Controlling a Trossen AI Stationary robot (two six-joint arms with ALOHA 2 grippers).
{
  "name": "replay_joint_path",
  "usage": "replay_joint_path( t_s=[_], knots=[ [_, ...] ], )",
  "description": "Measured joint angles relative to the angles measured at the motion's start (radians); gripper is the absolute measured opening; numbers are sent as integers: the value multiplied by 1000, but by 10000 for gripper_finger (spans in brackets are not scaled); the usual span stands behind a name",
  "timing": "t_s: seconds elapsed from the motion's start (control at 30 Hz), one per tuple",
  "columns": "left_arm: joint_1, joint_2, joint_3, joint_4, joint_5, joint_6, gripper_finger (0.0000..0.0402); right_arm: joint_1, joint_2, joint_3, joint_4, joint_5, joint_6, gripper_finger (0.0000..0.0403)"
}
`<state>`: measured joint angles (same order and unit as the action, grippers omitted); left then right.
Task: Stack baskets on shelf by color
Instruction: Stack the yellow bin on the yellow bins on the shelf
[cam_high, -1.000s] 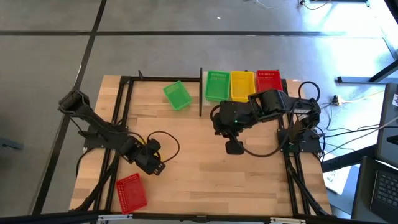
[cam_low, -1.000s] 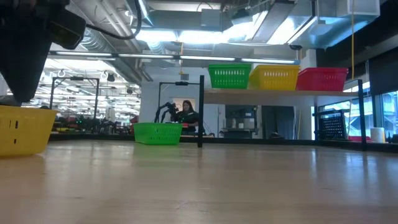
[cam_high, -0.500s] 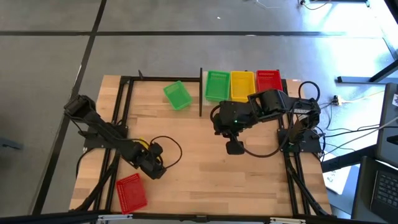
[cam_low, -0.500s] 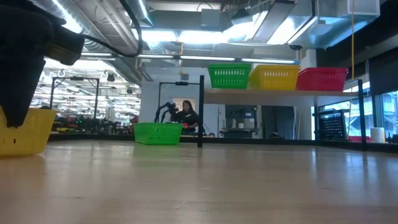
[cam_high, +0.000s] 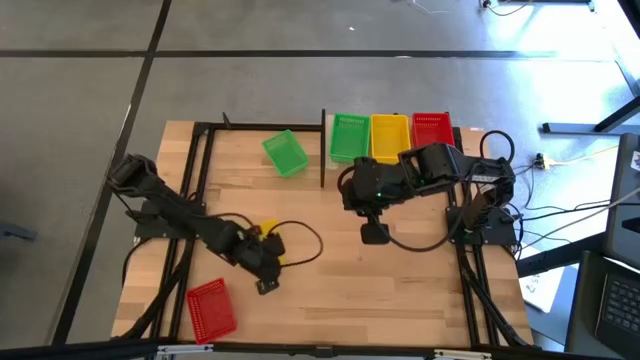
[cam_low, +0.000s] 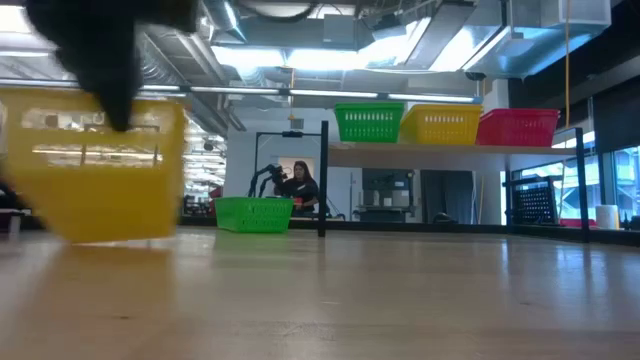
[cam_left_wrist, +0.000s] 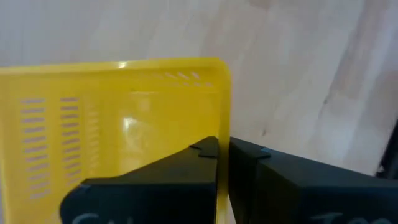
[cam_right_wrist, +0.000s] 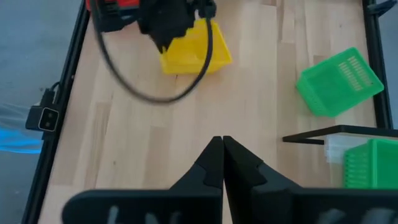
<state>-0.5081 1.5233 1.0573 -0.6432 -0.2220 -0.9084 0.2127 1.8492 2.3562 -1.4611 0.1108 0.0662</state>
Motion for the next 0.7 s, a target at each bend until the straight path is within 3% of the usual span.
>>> replay_joint_path(
  t_s=[0.43, 0.7],
  knots=[
    [151, 255, 340, -67, 12, 553, 0, 0, 0, 0, -1, 2, -3, 0],
    [217, 381, 458, -66, 53, 695, 0, 0, -28, -1, -1, 2, -19, 0]
  ],
)
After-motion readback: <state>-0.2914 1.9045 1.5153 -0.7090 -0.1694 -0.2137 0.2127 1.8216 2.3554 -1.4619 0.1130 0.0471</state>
